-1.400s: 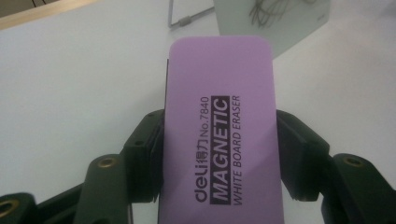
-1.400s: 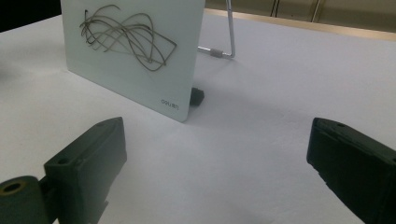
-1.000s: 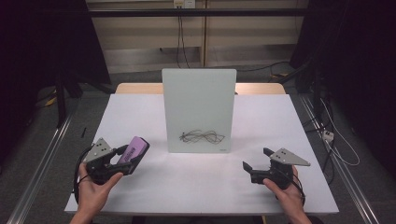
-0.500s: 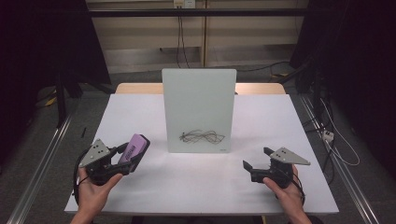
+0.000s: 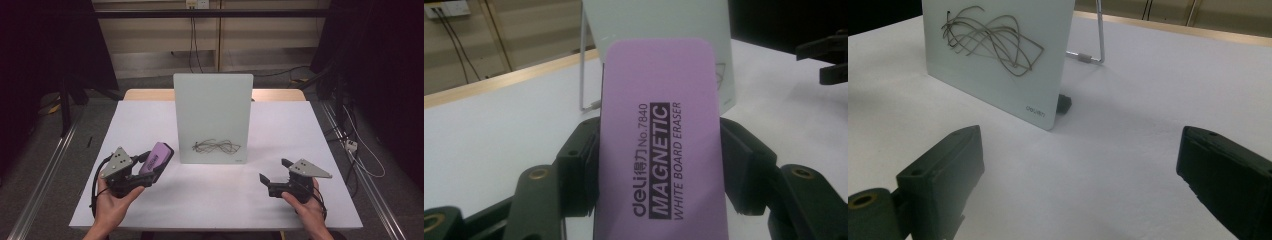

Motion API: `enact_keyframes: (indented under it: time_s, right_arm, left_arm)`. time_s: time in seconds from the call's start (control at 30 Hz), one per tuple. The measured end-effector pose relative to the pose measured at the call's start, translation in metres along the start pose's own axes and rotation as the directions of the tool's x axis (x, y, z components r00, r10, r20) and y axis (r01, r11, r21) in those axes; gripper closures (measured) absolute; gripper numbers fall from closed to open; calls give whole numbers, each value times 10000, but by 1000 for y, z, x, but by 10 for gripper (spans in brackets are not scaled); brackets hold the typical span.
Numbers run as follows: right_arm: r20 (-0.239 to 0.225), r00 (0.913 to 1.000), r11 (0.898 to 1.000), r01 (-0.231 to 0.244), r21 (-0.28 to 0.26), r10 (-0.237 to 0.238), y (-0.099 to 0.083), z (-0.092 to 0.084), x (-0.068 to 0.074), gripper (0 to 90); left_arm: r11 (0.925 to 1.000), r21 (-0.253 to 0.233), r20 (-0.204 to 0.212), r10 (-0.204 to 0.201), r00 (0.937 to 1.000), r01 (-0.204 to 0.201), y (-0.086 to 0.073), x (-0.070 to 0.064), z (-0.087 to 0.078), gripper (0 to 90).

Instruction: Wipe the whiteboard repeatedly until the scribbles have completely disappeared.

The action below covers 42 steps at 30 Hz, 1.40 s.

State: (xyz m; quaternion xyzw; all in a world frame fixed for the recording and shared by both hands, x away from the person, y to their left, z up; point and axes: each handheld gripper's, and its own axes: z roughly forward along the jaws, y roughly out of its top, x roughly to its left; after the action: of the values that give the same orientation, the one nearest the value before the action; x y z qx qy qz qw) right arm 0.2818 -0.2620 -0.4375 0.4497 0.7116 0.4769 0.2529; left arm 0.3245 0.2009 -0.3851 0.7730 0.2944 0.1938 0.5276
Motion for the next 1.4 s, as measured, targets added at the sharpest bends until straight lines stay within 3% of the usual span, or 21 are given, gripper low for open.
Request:
enact_keyframes:
  time_s: [0.23,0.47,0.67,0.77,1.0,1.07,1.13,1.2,1.27,1.4]
  right_arm:
    - [-9,10000,10000,47,14,-47,0,0,0,50]
    - [-20,10000,10000,40,-21,-40,0,-1,1,53]
    - [-52,10000,10000,43,-24,-43,0,-1,1,53]
    - [-52,9999,10000,92,-28,-92,0,-1,2,53]
    - [-62,10000,10000,50,-25,-51,0,-1,1,54]
    - [-60,9999,10000,83,-20,-83,0,-1,1,54]
    - [-60,9999,9999,118,0,-118,0,-1,1,54]
    - [-63,9999,10000,100,-5,-100,0,-1,1,54]
    - [-75,9999,10000,84,2,-84,0,-1,1,54]
    - [-86,9999,9999,108,-2,-108,0,-1,1,54]
  left_arm:
    - [9990,147,214,427,9989,-430,14,-12,14,406]
    - [9961,441,216,761,9969,-769,38,-15,33,406]
    - [9919,599,349,1100,9933,-1120,47,-24,53,406]
    - [9883,442,84,1459,9893,-1461,50,-28,61,406]
    - [9821,471,-167,1833,9829,-1823,55,-30,78,407]
    - [9782,447,-228,2042,9787,-2030,57,-31,83,407]
    - [9656,534,-432,2569,9655,-2545,57,-33,87,407]
    - [9603,542,-386,2757,9605,-2735,55,-35,91,406]
    - [9489,575,-545,3134,9481,-3104,52,-38,94,407]
    - [9421,526,-689,3343,9399,-3312,51,-39,98,407]
